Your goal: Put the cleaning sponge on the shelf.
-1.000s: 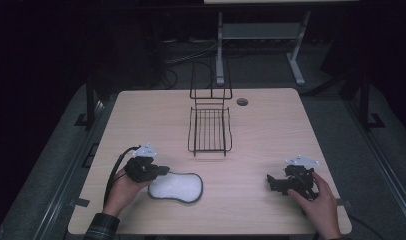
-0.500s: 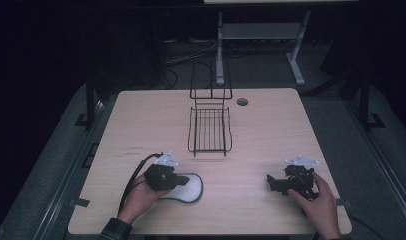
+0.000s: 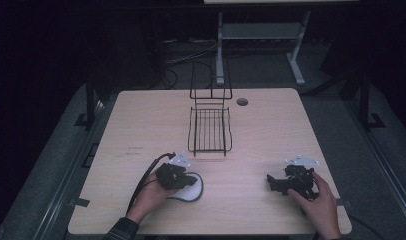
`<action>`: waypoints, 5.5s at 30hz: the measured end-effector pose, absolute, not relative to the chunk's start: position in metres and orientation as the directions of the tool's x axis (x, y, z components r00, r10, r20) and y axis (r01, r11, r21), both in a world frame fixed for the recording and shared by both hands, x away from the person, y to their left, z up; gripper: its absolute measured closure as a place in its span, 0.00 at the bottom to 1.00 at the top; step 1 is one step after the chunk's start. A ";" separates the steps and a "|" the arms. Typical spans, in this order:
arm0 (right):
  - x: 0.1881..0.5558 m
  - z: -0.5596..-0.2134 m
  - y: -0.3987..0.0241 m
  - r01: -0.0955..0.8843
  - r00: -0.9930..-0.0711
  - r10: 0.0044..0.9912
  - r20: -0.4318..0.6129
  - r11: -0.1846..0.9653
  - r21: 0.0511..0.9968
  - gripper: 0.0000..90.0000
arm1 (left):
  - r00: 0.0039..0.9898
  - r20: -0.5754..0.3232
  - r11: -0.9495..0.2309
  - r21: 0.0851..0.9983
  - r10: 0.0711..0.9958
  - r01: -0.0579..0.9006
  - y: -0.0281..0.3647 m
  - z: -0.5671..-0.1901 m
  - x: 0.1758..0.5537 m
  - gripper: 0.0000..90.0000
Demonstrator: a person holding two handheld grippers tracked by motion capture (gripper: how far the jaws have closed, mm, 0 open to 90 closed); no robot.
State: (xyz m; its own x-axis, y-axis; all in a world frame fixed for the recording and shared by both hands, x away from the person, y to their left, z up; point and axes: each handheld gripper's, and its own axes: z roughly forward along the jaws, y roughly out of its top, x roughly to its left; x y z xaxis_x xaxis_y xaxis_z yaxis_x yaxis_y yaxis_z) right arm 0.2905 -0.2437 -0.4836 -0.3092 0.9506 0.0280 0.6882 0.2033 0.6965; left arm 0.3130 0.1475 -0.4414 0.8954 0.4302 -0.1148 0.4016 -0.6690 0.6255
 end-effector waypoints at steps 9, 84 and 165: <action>0.290 -0.484 -0.244 0.688 -0.309 0.951 0.028 0.204 0.696 0.00 | 0.871 -0.095 -0.654 0.622 0.483 0.430 0.157 -0.441 0.323 1.00; 0.290 -0.484 -0.244 0.688 -0.309 0.951 0.027 0.204 0.697 0.00 | 0.861 -0.148 -0.623 0.631 0.487 0.462 0.243 -0.457 0.340 0.14; 0.290 -0.484 -0.244 0.688 -0.310 0.950 0.027 0.204 0.697 0.00 | 0.868 -0.295 -0.478 0.741 0.400 0.472 0.262 -0.414 0.333 0.95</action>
